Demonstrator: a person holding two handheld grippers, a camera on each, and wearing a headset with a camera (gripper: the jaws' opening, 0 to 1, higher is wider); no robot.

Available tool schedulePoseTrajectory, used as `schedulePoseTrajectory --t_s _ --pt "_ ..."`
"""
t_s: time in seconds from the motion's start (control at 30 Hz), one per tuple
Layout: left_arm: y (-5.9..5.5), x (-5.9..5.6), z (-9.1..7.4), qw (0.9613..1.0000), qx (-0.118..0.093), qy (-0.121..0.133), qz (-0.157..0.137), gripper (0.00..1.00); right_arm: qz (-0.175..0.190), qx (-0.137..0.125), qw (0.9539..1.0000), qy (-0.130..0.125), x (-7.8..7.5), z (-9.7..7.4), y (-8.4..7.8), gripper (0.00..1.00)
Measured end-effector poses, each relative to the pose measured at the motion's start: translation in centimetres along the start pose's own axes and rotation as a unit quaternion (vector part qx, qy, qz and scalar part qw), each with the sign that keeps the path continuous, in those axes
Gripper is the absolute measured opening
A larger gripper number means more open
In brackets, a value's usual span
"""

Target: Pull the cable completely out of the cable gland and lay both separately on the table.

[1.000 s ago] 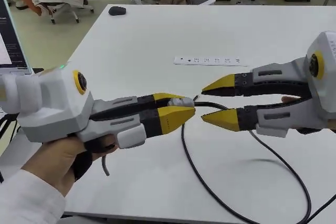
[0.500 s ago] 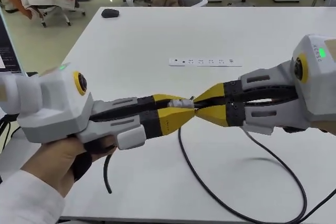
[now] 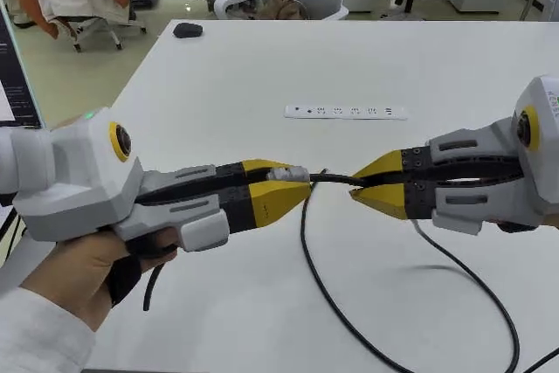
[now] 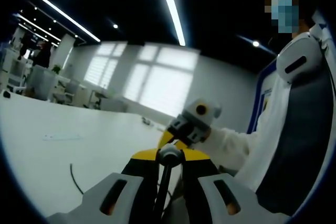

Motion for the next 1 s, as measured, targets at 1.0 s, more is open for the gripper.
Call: schedulePoseTrajectory --t_s 1.0 --pt "0.0 0.5 -1.6 0.9995 -0.009 0.030 0.000 0.17 0.030 0.020 0.9993 -0.012 -0.6 -0.9 -2.7 0.04"
Point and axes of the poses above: the centre of the closed fingertips' face, and the gripper's own axes: z roughly forward along the fingers, x roughly to its left, y roughly out of its top, the point moved 2 cm from there along -z, roughly backward along the fingers, and after that the axes turned 8 degrees about -y, right-handed, at the moved point
